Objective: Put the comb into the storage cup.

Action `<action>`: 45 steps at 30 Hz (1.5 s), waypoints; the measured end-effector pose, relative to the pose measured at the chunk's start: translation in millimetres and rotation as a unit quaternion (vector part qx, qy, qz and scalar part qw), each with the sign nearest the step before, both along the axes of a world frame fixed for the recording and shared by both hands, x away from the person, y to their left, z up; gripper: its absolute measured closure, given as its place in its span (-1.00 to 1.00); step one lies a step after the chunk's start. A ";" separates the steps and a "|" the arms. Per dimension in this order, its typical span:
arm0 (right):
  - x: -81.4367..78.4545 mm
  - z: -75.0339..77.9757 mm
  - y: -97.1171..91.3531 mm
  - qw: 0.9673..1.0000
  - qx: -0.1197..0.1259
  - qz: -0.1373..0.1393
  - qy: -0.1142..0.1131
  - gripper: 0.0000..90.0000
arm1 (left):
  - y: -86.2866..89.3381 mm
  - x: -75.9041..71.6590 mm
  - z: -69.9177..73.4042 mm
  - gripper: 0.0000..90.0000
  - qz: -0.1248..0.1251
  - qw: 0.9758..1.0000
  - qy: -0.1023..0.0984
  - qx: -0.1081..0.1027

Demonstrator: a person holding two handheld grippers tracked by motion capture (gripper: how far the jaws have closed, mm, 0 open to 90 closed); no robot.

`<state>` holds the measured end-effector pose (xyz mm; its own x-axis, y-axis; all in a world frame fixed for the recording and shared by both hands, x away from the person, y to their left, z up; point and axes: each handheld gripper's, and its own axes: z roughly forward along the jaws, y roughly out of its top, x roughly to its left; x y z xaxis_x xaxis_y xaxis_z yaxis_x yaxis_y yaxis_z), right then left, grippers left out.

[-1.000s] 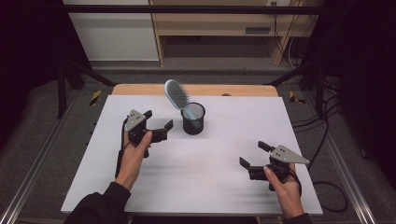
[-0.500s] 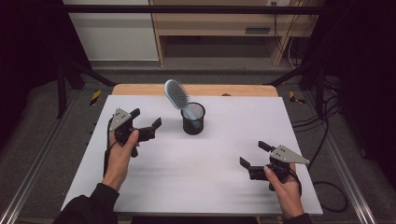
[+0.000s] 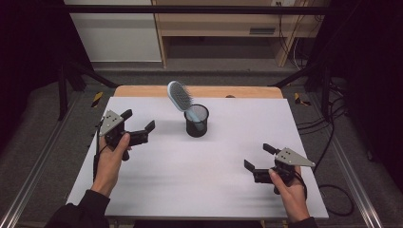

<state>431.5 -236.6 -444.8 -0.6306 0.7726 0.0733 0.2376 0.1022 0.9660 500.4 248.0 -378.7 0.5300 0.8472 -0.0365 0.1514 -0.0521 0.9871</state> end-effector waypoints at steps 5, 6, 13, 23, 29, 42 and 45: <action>0.2 -0.1 0.1 1.000 0.001 0.000 0.002 -0.94 | 6.1 -5.1 3.9 -0.97 0.001 1.000 -0.008 0.010; 0.2 0.0 -0.1 1.000 0.000 -0.001 0.001 -0.94 | 7.3 -6.0 4.4 -0.97 0.000 1.000 -0.008 0.011; -0.2 -0.3 -0.1 1.000 -0.004 -0.002 -0.001 -0.94 | 18.0 -9.2 5.3 -0.97 0.005 1.000 -0.010 0.007; 0.2 -0.7 -0.5 1.000 0.004 0.002 0.004 -0.94 | 36.0 -16.9 -5.0 -0.97 0.024 1.000 -0.001 -0.001; 0.3 -0.8 -0.6 1.000 0.009 0.005 0.008 -0.94 | 43.9 -25.1 -16.4 -0.97 0.025 1.000 0.007 0.004; 0.9 -2.5 0.0 1.000 0.001 0.003 0.008 -0.94 | 62.6 -45.8 -24.7 -0.97 0.034 0.999 0.005 -0.011; 0.7 -2.7 0.2 1.000 0.000 0.001 0.007 -0.94 | 66.1 -50.2 -28.6 -0.97 0.035 0.999 0.006 -0.010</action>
<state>432.2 -236.4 -447.5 -0.6316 0.7709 0.0823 0.2506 0.1026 0.9626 450.2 314.1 -407.3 0.4694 0.8810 -0.0594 0.1663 -0.0222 0.9858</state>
